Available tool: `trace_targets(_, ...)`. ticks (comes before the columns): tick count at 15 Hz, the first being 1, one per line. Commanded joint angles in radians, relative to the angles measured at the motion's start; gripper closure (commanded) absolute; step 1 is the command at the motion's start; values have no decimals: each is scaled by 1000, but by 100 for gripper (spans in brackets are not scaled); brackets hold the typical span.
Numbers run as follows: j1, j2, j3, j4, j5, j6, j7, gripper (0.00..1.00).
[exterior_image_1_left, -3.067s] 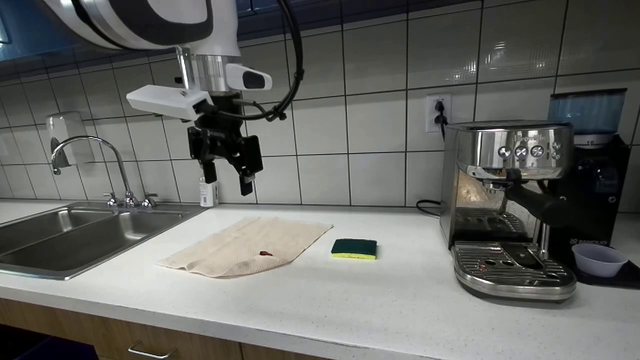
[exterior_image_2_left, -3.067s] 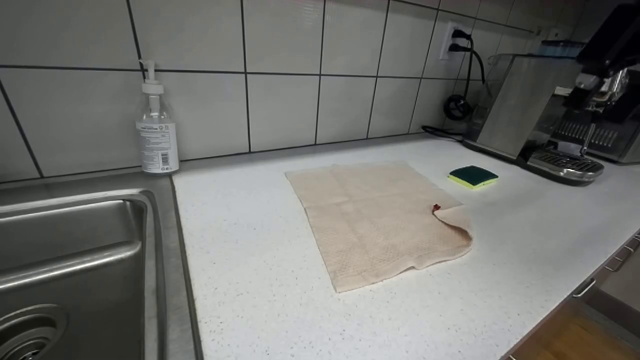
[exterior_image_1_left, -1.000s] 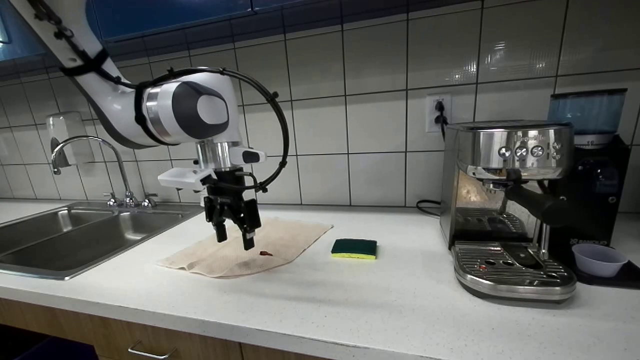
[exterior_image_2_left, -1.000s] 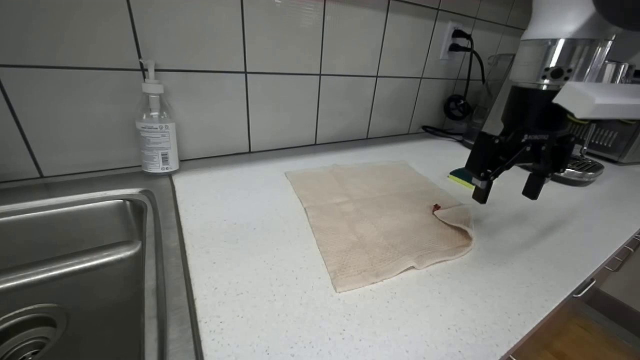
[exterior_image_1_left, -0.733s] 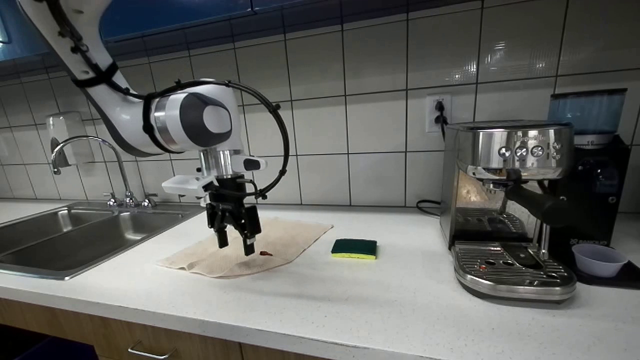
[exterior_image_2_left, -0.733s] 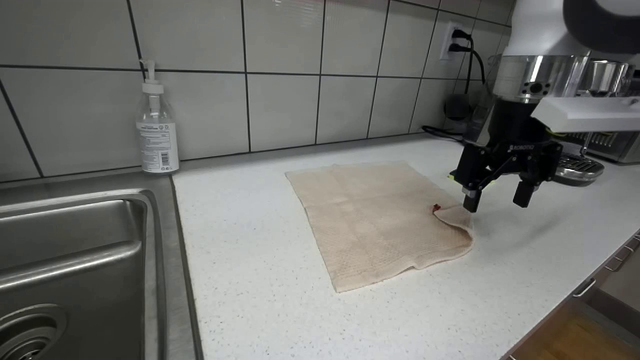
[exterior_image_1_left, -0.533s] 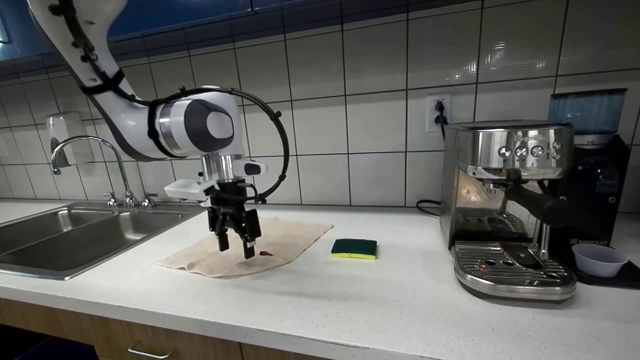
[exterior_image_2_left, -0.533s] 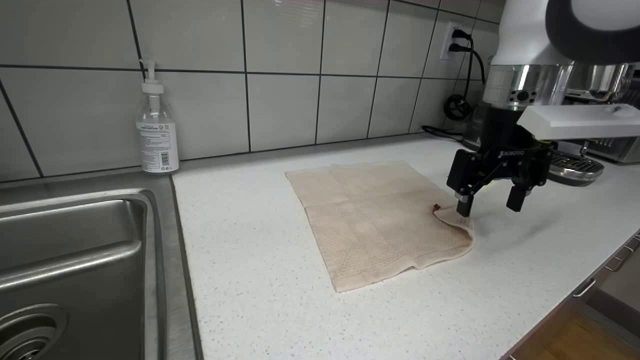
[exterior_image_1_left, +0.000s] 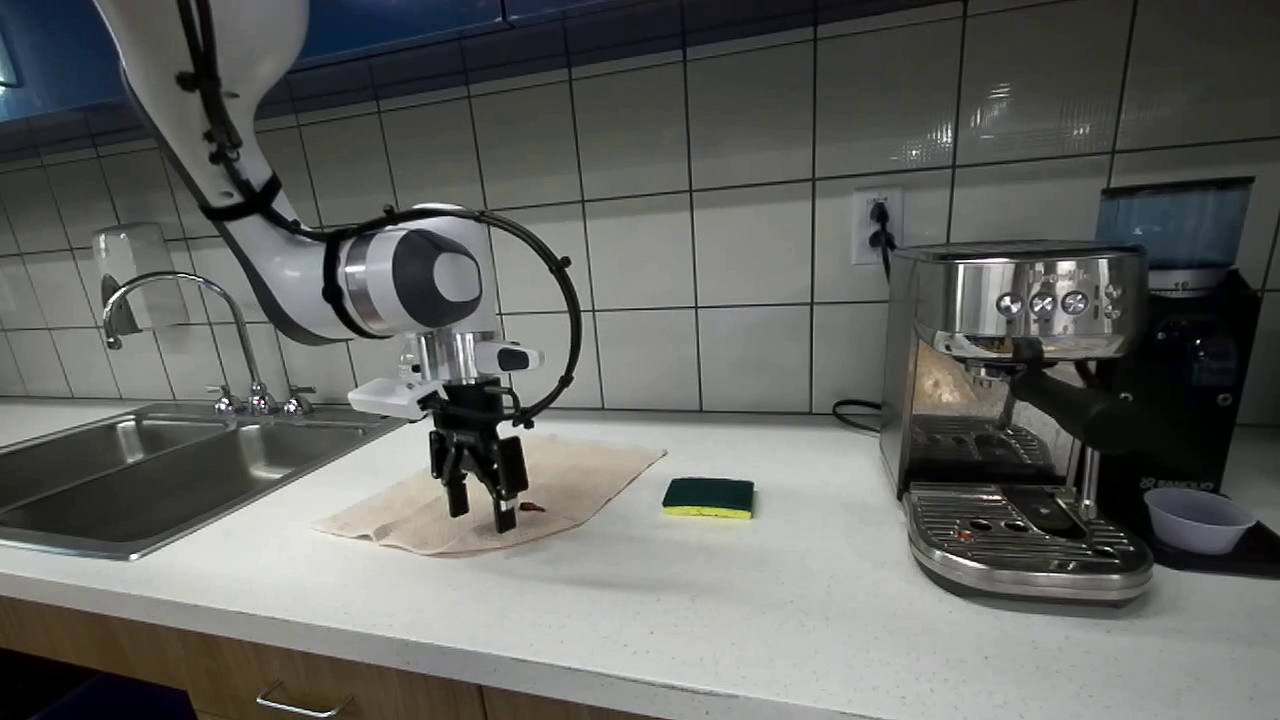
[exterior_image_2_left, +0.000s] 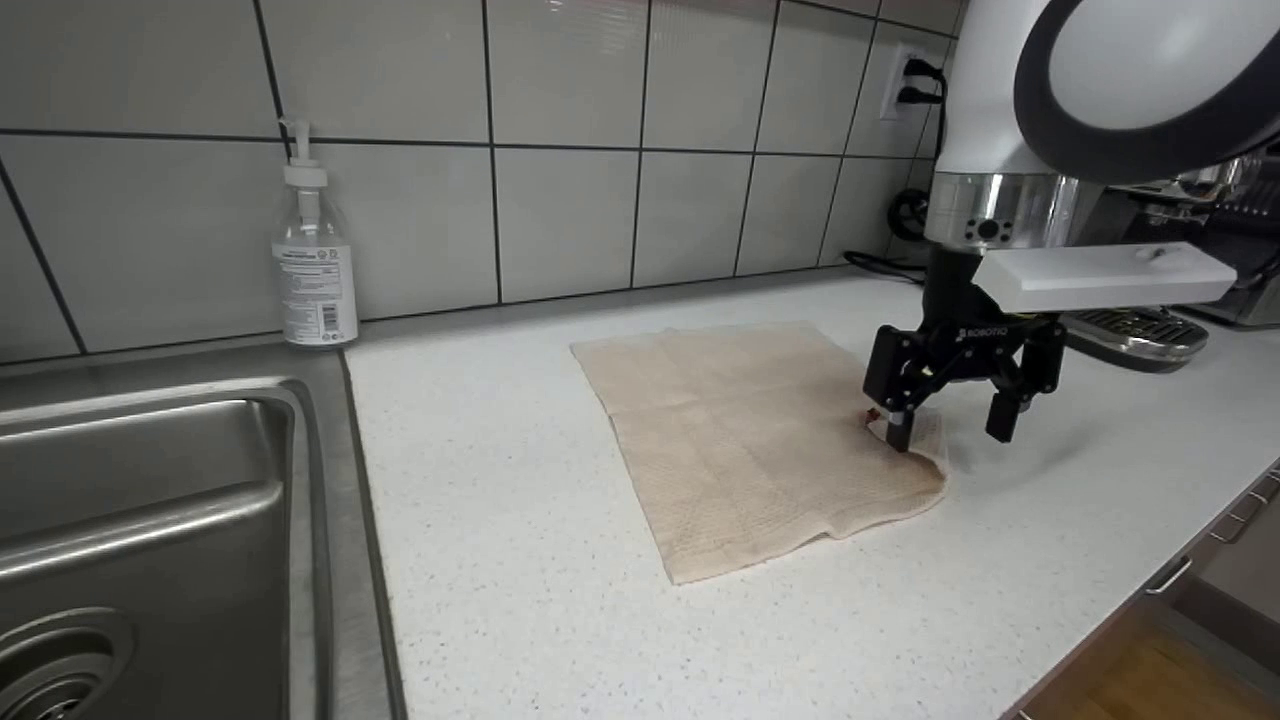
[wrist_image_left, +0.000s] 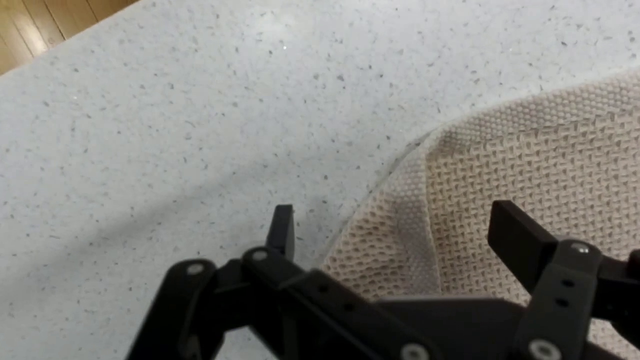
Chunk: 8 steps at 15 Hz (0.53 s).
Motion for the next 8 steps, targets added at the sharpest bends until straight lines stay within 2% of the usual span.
trace_targets(1,27,48,-29,51,-22,-18,48,0)
trace_targets(8,45,80,-58,80,-19,-23,54,0)
